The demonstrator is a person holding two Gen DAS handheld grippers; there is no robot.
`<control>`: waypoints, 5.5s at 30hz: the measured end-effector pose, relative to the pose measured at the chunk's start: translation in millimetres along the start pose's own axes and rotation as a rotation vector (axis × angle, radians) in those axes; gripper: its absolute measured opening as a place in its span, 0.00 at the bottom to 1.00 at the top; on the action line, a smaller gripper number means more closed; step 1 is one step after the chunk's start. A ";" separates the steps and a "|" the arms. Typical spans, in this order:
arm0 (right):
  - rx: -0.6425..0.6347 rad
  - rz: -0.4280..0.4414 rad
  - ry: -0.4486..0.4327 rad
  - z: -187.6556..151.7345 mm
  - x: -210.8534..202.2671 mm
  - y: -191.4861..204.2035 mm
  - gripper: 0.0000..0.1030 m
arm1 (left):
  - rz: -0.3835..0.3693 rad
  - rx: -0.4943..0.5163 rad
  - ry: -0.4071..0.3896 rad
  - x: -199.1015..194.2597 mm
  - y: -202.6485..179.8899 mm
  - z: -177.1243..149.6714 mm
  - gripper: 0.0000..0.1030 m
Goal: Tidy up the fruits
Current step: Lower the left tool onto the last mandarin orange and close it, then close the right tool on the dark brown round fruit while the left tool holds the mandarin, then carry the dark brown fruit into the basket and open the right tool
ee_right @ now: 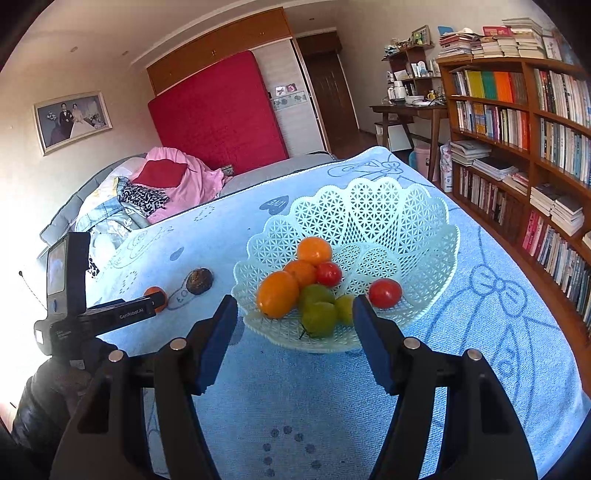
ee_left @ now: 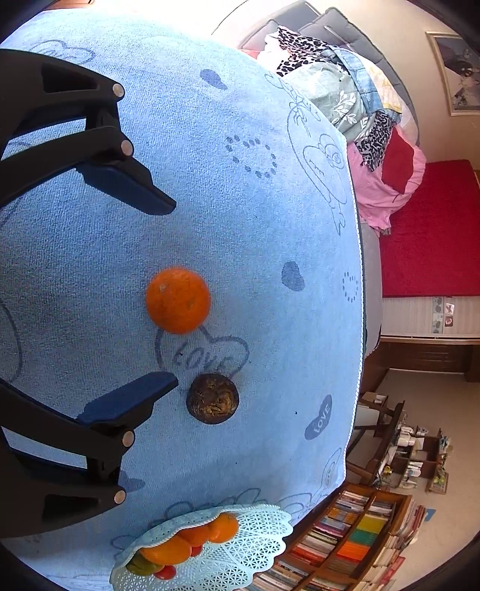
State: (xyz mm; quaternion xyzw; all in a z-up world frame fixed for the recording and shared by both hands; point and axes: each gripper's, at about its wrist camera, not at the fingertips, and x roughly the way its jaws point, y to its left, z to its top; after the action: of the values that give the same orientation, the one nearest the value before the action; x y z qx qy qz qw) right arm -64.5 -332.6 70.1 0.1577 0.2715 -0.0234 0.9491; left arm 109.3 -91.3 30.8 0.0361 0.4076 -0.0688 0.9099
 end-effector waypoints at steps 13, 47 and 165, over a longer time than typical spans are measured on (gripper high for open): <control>-0.059 0.024 0.035 1.6 18.3 32.3 0.64 | -0.055 -0.013 0.024 21.1 11.3 0.8 0.54; -0.381 0.036 0.209 7.1 186.2 153.7 0.65 | 0.059 -0.175 -0.048 0.2 55.9 -2.4 0.38; 0.048 -0.264 0.034 26.4 47.5 -23.2 0.47 | -0.213 0.065 -0.143 -37.2 -23.6 -28.6 0.38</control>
State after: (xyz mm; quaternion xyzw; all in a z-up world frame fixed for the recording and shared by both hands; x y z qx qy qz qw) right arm -13.6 -360.9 59.8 0.1437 0.3052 -0.1519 0.9290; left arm 60.1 -107.5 39.3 0.0172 0.3409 -0.1807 0.9224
